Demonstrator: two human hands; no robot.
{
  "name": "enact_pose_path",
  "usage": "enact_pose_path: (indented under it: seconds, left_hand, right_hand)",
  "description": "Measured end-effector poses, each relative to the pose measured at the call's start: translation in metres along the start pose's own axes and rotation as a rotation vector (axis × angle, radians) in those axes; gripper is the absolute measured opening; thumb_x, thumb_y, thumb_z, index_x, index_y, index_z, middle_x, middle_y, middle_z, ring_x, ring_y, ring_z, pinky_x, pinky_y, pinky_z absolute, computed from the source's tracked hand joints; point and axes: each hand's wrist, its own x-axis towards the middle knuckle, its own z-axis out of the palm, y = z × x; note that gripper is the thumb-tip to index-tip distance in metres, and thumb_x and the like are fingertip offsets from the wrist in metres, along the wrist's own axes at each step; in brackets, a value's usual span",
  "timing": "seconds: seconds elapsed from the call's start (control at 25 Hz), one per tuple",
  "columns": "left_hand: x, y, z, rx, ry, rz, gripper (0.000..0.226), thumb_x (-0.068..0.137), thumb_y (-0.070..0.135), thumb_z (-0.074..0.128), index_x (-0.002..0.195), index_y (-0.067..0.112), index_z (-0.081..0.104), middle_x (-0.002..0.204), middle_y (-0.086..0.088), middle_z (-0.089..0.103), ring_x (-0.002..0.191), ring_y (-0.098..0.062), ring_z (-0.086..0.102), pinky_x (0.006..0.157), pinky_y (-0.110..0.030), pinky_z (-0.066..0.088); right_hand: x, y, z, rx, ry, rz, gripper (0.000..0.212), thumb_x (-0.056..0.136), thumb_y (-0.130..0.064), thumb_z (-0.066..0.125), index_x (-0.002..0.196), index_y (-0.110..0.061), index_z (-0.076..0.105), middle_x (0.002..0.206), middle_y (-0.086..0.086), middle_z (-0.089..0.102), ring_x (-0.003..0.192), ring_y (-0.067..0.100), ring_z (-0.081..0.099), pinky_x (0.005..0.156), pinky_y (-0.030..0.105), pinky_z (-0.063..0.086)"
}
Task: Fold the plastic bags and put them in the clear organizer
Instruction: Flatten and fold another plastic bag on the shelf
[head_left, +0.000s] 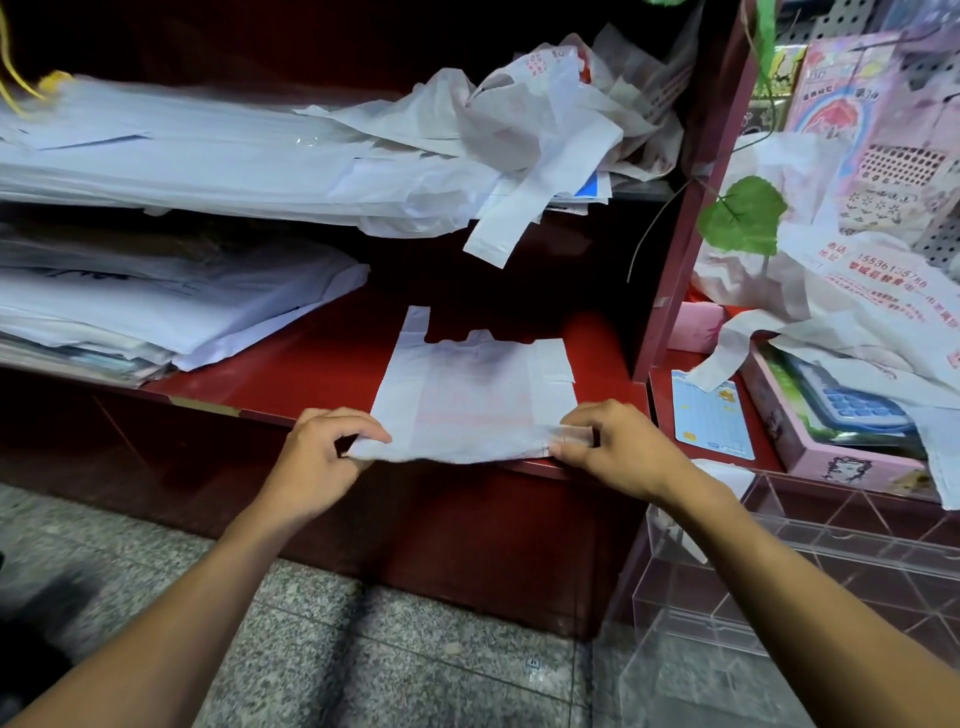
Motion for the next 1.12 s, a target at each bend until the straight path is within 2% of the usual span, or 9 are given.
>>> enact_pose_path:
  seconds: [0.2, 0.36, 0.48, 0.56, 0.64, 0.76, 0.88, 1.0, 1.12]
  left_hand:
    - [0.003, 0.023, -0.004, -0.369, 0.069, -0.211, 0.018, 0.089, 0.006, 0.068, 0.082, 0.021, 0.074, 0.087, 0.019, 0.075, 0.086, 0.009, 0.066, 0.078, -0.006, 0.044]
    - [0.008, 0.031, 0.004, -0.453, 0.127, -0.379, 0.014, 0.091, 0.006, 0.067, 0.081, 0.016, 0.070, 0.065, 0.012, 0.072, 0.065, 0.005, 0.064, 0.068, -0.009, 0.046]
    - [0.010, 0.031, 0.009, -0.424, 0.133, -0.451, 0.008, 0.090, 0.010, 0.068, 0.093, 0.017, 0.068, 0.058, 0.006, 0.065, 0.062, -0.006, 0.059, 0.070, -0.023, 0.045]
    - [0.010, 0.030, 0.012, -0.243, 0.196, -0.428, 0.017, 0.090, 0.016, 0.069, 0.106, 0.015, 0.065, 0.072, 0.001, 0.064, 0.072, -0.014, 0.058, 0.072, -0.030, 0.044]
    - [0.009, 0.037, 0.014, 0.204, 0.249, -0.167, 0.027, 0.089, 0.023, 0.065, 0.116, 0.017, 0.062, 0.098, -0.001, 0.063, 0.090, -0.024, 0.056, 0.078, -0.037, 0.043]
    - [0.008, 0.063, 0.023, 0.433, -0.103, 0.178, 0.049, 0.091, 0.049, 0.043, 0.132, 0.025, 0.055, 0.138, 0.003, 0.053, 0.126, -0.021, 0.045, 0.100, -0.040, 0.032]
    - [0.006, 0.075, 0.043, 0.585, -0.424, 0.155, 0.067, 0.097, 0.056, 0.042, 0.154, 0.028, 0.024, 0.163, 0.004, 0.020, 0.150, -0.018, 0.014, 0.121, -0.042, 0.003]
    - [0.005, 0.077, 0.048, 0.680, -0.400, 0.131, 0.075, 0.099, 0.049, 0.045, 0.157, 0.027, 0.003, 0.166, -0.001, 0.000, 0.152, -0.021, -0.004, 0.122, -0.044, -0.006]
    - [0.005, 0.078, 0.051, 0.685, -0.383, 0.186, 0.073, 0.101, 0.042, 0.043, 0.157, 0.033, -0.003, 0.166, 0.001, -0.004, 0.152, -0.020, -0.005, 0.123, -0.043, -0.006]
  right_hand:
    - [0.000, -0.007, -0.004, 0.379, 0.139, 0.197, 0.012, 0.093, -0.029, 0.066, 0.090, -0.020, 0.073, 0.077, -0.016, 0.072, 0.068, 0.003, 0.067, 0.062, 0.020, 0.051]
    - [0.009, -0.005, 0.005, 0.254, 0.254, 0.304, 0.014, 0.092, -0.025, 0.066, 0.078, -0.027, 0.064, 0.081, -0.010, 0.069, 0.077, 0.011, 0.067, 0.065, 0.027, 0.051]
    - [0.011, -0.004, 0.009, 0.124, 0.291, 0.359, 0.017, 0.089, -0.030, 0.068, 0.103, -0.020, 0.064, 0.082, -0.001, 0.068, 0.077, 0.021, 0.065, 0.069, 0.035, 0.052]
    - [0.012, -0.006, 0.012, 0.041, 0.276, 0.376, 0.029, 0.090, -0.032, 0.068, 0.115, -0.022, 0.058, 0.081, -0.003, 0.063, 0.075, 0.019, 0.061, 0.065, 0.032, 0.045]
    - [0.015, -0.007, 0.014, 0.030, 0.268, 0.388, 0.037, 0.090, -0.034, 0.068, 0.122, -0.024, 0.055, 0.084, -0.003, 0.062, 0.079, 0.021, 0.061, 0.067, 0.032, 0.044]
    - [0.016, -0.011, 0.016, 0.026, 0.280, 0.392, 0.046, 0.089, -0.036, 0.068, 0.128, -0.022, 0.049, 0.102, 0.002, 0.064, 0.094, 0.027, 0.063, 0.079, 0.037, 0.051]
    - [0.012, -0.016, 0.016, -0.154, 0.374, 0.250, 0.033, 0.092, -0.034, 0.061, 0.121, -0.020, 0.053, 0.115, 0.000, 0.060, 0.099, 0.025, 0.061, 0.077, 0.037, 0.049]
    - [0.013, -0.014, 0.012, -0.175, 0.388, 0.157, 0.014, 0.095, -0.030, 0.053, 0.099, -0.018, 0.059, 0.100, 0.001, 0.064, 0.089, 0.025, 0.060, 0.076, 0.039, 0.049]
    - [0.013, -0.007, 0.013, -0.237, 0.156, 0.133, 0.013, 0.090, -0.023, 0.053, 0.095, -0.017, 0.064, 0.097, 0.002, 0.066, 0.090, 0.027, 0.060, 0.080, 0.039, 0.048]
